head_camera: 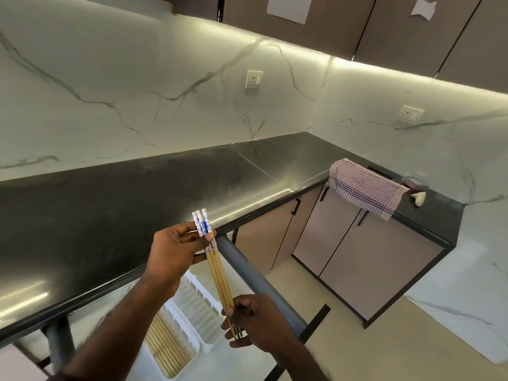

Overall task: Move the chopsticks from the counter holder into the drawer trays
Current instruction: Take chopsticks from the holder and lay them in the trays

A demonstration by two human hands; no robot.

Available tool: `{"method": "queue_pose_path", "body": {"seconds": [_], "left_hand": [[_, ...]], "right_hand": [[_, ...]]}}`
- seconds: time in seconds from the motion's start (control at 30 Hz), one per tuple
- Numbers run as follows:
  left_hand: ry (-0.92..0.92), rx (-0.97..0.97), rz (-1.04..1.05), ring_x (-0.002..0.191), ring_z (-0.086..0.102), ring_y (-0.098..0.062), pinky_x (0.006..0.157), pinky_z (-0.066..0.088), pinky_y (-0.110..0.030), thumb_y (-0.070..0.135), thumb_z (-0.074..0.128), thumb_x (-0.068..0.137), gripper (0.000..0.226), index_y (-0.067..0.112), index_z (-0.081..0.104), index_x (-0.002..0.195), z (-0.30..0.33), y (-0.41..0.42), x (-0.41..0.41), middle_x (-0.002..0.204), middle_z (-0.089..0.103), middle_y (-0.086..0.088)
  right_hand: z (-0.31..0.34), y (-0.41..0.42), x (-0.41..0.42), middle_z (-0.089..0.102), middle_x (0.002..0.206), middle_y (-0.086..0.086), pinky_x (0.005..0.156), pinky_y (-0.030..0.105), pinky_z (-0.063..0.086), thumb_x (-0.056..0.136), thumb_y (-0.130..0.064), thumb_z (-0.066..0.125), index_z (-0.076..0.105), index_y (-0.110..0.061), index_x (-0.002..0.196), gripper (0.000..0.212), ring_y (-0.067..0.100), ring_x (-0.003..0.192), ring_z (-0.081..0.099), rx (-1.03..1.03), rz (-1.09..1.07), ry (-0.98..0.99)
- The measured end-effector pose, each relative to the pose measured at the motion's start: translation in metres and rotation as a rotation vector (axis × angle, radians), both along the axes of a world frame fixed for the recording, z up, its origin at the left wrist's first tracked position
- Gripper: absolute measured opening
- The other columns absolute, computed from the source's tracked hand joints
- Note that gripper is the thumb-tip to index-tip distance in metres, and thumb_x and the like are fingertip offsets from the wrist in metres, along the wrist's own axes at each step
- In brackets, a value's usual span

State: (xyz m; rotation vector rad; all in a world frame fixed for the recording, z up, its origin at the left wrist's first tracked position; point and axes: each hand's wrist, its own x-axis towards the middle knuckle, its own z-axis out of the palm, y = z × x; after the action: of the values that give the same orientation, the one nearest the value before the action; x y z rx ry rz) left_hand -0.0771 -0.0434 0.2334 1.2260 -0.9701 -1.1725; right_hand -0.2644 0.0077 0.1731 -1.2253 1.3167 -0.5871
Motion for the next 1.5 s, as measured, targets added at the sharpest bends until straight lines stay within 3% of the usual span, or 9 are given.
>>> {"method": "queue_pose_path", "body": {"seconds": [0.4, 0.57, 0.67, 0.77, 0.9, 1.13, 1.27, 1.4, 1.5], "left_hand": [[-0.059, 0.233, 0.169, 0.081, 0.074, -0.018, 0.068, 0.06, -0.033, 0.004, 0.069, 0.083, 0.017, 0.01, 0.067, 0.099, -0.078, -0.058, -0.019, 0.089, 0.076, -0.008], [-0.069, 0.343, 0.284, 0.077, 0.074, -0.021, 0.073, 0.061, -0.041, 0.005, 0.068, 0.086, 0.008, 0.006, 0.069, 0.094, -0.121, -0.07, -0.032, 0.084, 0.076, -0.009], [-0.08, 0.397, 0.339, 0.077, 0.074, -0.022, 0.067, 0.062, -0.035, 0.005, 0.068, 0.086, 0.007, 0.006, 0.071, 0.093, -0.146, -0.073, -0.032, 0.08, 0.076, -0.007], [-0.1, 0.453, 0.366, 0.075, 0.074, -0.021, 0.061, 0.06, -0.028, 0.004, 0.07, 0.084, 0.01, 0.007, 0.071, 0.094, -0.169, -0.072, -0.028, 0.078, 0.076, -0.006], [-0.186, 0.541, 0.348, 0.078, 0.074, -0.017, 0.077, 0.061, -0.039, 0.004, 0.073, 0.082, 0.018, 0.01, 0.071, 0.099, -0.198, -0.068, -0.018, 0.084, 0.077, -0.003], [-0.492, 0.623, 0.313, 0.077, 0.071, -0.008, 0.068, 0.057, -0.024, 0.02, 0.078, 0.08, 0.033, 0.013, 0.066, 0.109, -0.248, -0.071, 0.0, 0.09, 0.076, 0.002], [-0.791, 0.627, 0.27, 0.104, 0.063, -0.019, 0.094, 0.038, -0.038, 0.037, 0.072, 0.083, 0.044, 0.02, 0.055, 0.121, -0.272, -0.074, 0.003, 0.107, 0.072, 0.002], [-1.118, 0.569, 0.207, 0.123, 0.047, -0.025, 0.102, 0.028, -0.04, 0.041, 0.066, 0.086, 0.063, 0.018, 0.041, 0.14, -0.284, -0.076, -0.001, 0.122, 0.066, -0.003], [-1.331, 0.538, 0.05, 0.144, 0.027, -0.029, 0.116, 0.014, -0.047, 0.04, 0.061, 0.09, 0.066, 0.016, 0.035, 0.146, -0.287, -0.078, -0.002, 0.147, 0.047, -0.004]], "right_hand": [[-0.066, -0.096, -0.012, 0.069, 0.071, 0.01, 0.061, 0.036, 0.058, 0.093, -0.009, 0.056, 0.073, -0.013, 0.074, 0.026, 0.023, 0.06, 0.063, 0.29, 0.139, 0.0], [-0.099, -0.118, -0.02, 0.075, 0.078, 0.015, 0.058, 0.03, 0.058, 0.09, -0.017, 0.062, 0.074, -0.008, 0.083, 0.017, 0.019, 0.061, 0.069, 0.214, 0.254, 0.134], [-0.121, -0.127, -0.018, 0.071, 0.069, 0.01, 0.053, 0.025, 0.055, 0.09, -0.01, 0.063, 0.073, -0.001, 0.082, 0.016, 0.012, 0.053, 0.068, 0.209, 0.304, 0.158], [-0.141, -0.132, -0.01, 0.071, 0.066, 0.005, 0.056, 0.026, 0.057, 0.089, -0.011, 0.063, 0.073, -0.009, 0.074, 0.019, 0.012, 0.054, 0.069, 0.187, 0.37, 0.207], [-0.165, -0.136, 0.006, 0.07, 0.059, -0.001, 0.058, 0.023, 0.058, 0.088, -0.011, 0.06, 0.069, -0.017, 0.065, 0.025, 0.012, 0.053, 0.069, 0.14, 0.442, 0.302], [-0.204, -0.136, 0.032, 0.066, 0.058, -0.007, 0.047, 0.006, 0.043, 0.086, -0.011, 0.059, 0.06, -0.018, 0.054, 0.033, -0.004, 0.043, 0.059, 0.037, 0.49, 0.476], [-0.217, -0.136, 0.046, 0.074, 0.075, 0.004, 0.073, 0.03, 0.059, 0.085, -0.018, 0.059, 0.069, -0.011, 0.066, 0.022, 0.021, 0.073, 0.073, 0.082, 0.454, 0.553], [-0.225, -0.139, 0.058, 0.075, 0.096, 0.005, 0.085, 0.024, 0.054, 0.087, -0.029, 0.062, 0.074, -0.009, 0.09, 0.023, 0.025, 0.092, 0.071, 0.081, 0.45, 0.634], [-0.23, -0.141, 0.065, 0.075, 0.097, 0.003, 0.085, 0.027, 0.055, 0.086, -0.029, 0.065, 0.072, -0.01, 0.095, 0.022, 0.023, 0.093, 0.07, 0.107, 0.392, 0.661]]}}
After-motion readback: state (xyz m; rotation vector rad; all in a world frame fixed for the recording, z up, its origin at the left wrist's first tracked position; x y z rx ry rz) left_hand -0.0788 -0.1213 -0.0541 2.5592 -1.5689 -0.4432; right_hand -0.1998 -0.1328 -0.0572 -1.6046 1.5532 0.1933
